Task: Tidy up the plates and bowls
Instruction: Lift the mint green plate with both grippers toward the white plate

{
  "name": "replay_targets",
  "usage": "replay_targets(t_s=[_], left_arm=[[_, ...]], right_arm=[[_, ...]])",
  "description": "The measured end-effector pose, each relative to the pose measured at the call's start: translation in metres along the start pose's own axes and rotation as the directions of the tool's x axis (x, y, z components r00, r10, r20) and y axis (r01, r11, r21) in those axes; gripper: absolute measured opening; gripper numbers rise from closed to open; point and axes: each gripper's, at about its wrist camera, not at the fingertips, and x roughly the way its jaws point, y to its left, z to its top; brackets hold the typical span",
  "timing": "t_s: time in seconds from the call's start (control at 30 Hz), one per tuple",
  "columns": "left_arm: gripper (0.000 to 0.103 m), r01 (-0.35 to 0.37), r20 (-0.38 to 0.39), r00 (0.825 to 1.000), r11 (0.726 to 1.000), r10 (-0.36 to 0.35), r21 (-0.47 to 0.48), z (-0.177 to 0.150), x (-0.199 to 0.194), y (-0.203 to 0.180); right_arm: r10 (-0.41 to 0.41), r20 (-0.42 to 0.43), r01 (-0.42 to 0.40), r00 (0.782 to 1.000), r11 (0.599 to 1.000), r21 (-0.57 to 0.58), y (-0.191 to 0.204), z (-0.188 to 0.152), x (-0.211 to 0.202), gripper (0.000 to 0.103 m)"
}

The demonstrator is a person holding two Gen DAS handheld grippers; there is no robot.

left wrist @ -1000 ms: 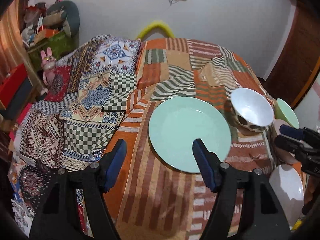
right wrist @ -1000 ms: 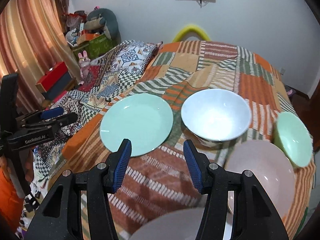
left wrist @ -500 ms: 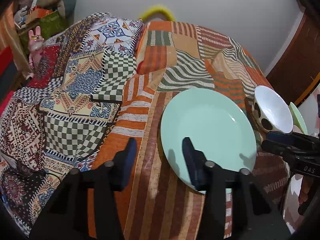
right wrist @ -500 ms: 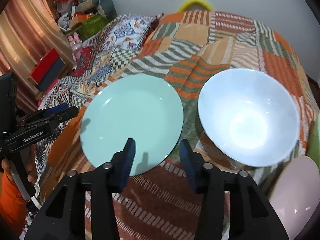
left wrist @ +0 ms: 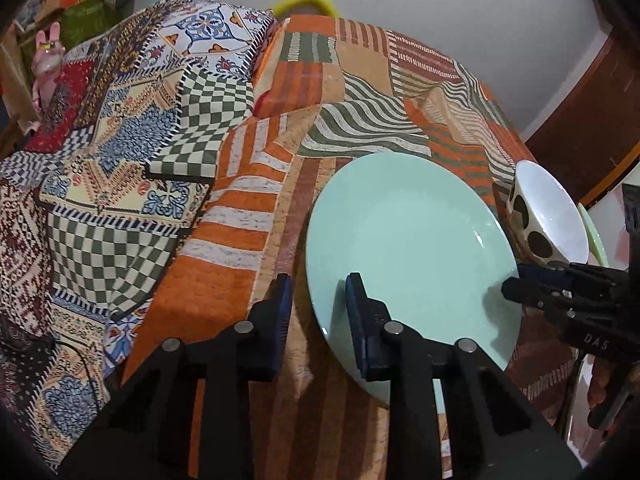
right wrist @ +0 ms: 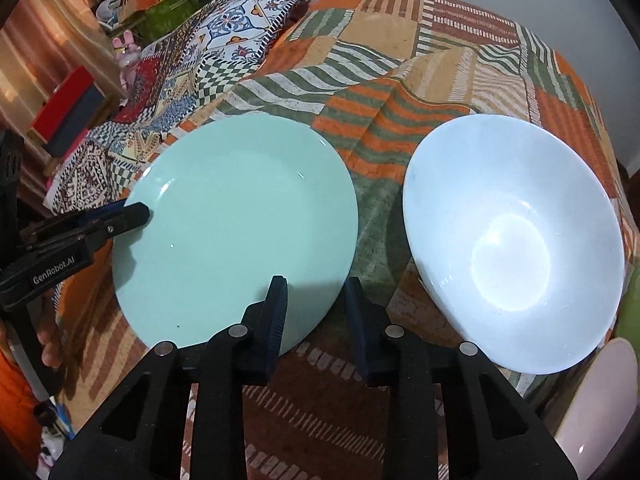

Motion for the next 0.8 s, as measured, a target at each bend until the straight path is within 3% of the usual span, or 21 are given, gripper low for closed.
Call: replay_targets(t_s=[0.1,0.47,0.8], left_arm=[[0.02,0.018,-0.015,1.0,1.0,-0.018,0.011,0.0,0.002,-0.005],[0.021,-0.031,0.016,0.999,0.997,0.03,0.067,-0.012,-0.016,-0.015],[0.022,-0.033,0.097,0.995,0.994,0.023,0.101,-0.022,-0.071,-0.038]], right_arm=[[0.009,-0.028,-0.009,1.0,1.0,0.002,-0.001,0.0,0.006,0.027],[0.03,-0.019,-0.03,0.999,0.999,0.023,-0.001,-0.004,0.0,0.023],[0.058,0.076,-0.06,0.995,0.998,0.025,0.007,-0.013,-0.041,0.023]])
